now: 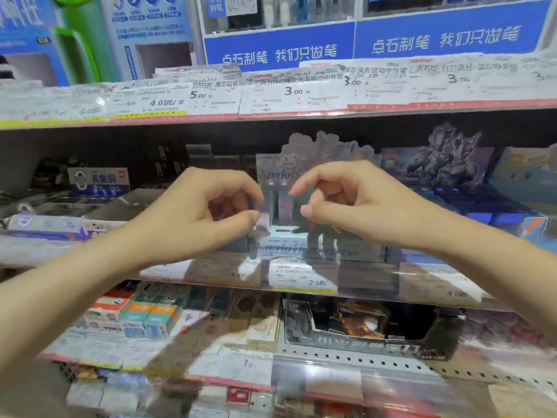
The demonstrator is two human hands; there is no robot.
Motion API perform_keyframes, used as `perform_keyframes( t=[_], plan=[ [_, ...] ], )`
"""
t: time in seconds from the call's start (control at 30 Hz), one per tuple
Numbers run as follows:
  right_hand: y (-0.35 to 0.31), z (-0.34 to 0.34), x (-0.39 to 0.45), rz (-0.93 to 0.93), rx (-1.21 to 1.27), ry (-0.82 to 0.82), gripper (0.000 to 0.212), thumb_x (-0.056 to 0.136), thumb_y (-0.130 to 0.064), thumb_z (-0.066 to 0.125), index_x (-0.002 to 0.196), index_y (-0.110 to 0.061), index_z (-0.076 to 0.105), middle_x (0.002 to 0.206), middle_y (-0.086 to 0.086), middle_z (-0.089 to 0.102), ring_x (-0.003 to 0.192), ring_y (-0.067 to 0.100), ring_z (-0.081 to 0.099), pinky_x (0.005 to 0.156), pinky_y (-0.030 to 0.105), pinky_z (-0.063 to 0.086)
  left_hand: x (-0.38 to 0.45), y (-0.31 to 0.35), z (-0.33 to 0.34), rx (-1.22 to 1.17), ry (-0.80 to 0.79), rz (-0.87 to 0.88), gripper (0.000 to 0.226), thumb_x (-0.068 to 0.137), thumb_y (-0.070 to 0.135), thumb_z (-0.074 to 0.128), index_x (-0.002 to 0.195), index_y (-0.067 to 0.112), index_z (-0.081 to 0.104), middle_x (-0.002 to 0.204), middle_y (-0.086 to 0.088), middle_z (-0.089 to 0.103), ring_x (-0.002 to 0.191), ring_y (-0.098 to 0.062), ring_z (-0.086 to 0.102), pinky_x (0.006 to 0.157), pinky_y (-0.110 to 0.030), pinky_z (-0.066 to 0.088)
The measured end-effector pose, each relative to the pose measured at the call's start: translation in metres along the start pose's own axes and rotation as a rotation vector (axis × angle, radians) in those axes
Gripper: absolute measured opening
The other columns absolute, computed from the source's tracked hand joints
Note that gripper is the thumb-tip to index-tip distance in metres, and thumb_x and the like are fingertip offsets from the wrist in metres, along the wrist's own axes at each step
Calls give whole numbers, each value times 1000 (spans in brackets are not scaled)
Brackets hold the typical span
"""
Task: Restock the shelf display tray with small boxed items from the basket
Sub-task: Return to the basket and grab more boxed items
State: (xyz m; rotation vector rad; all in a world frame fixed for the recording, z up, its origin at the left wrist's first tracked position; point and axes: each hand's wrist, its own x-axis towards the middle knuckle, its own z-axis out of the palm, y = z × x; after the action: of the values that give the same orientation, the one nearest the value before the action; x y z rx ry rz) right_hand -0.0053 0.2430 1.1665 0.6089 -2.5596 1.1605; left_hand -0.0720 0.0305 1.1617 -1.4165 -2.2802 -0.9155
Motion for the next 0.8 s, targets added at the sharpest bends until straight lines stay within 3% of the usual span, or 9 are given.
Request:
perform_keyframes(
  t=[0.07,0.17,0.3,0.4,0.53,0.67,0.73,0.8],
  plan=[
    [-4,7,-8,-6,22,-17,9,84,-12,60,91,-15,64,65,9,59,57,9,50,54,16,39,-14,7,0,-17,-10,-39,25,74,39,55,85,19,66,76,-3,63,56,-13,55,54,-29,45],
    [-11,22,-20,-5,45,-37,6,84,-8,60,87,-9,65,69,25,61,53,4,52,52,10,38,-38,13,3,-44,-73,-80,27,73,41,54,80,17,65,67,-7,61,48,-3,49,48,-23,40],
    [-19,58,-42,53,109,-81,7,85,-7,59,88,-6,65,66,13,57,46,1,47,47,9,37,-78,12,2,-69,-180,-146,32,71,44,54,79,16,64,56,-11,60,45,-4,45,45,-22,36],
    [-23,94,-60,151,183,-139,9,84,-9,60,92,-5,63,68,11,58,53,7,49,49,14,40,-112,5,3,-125,-266,-206,32,71,46,55,79,17,65,57,-5,57,50,-4,44,49,-24,37],
    [-24,153,-87,293,231,-206,13,85,-13,61,96,-8,64,63,0,58,46,3,48,45,12,37,-169,-11,13,-167,-407,-291,30,69,48,54,77,20,64,53,1,51,47,-4,41,47,-21,35],
    [-2,212,-119,467,270,-325,13,84,-22,62,96,-16,65,63,-12,61,58,2,58,58,17,48,-221,-31,43,-267,-522,-454,29,67,43,57,72,15,63,58,-1,50,54,-10,43,52,-25,36],
    [18,242,-138,524,275,-344,5,84,-21,61,85,-21,65,71,-7,63,66,8,59,67,24,50,-244,-39,66,-304,-581,-532,15,71,31,59,67,17,63,57,2,50,54,-9,43,54,-25,37],
    [42,270,-159,593,280,-349,7,85,-18,58,82,-17,65,74,1,62,66,11,55,64,21,47,-264,-52,91,-307,-638,-578,13,71,28,58,64,18,63,51,9,49,50,-5,41,53,-24,34]
  ],
)
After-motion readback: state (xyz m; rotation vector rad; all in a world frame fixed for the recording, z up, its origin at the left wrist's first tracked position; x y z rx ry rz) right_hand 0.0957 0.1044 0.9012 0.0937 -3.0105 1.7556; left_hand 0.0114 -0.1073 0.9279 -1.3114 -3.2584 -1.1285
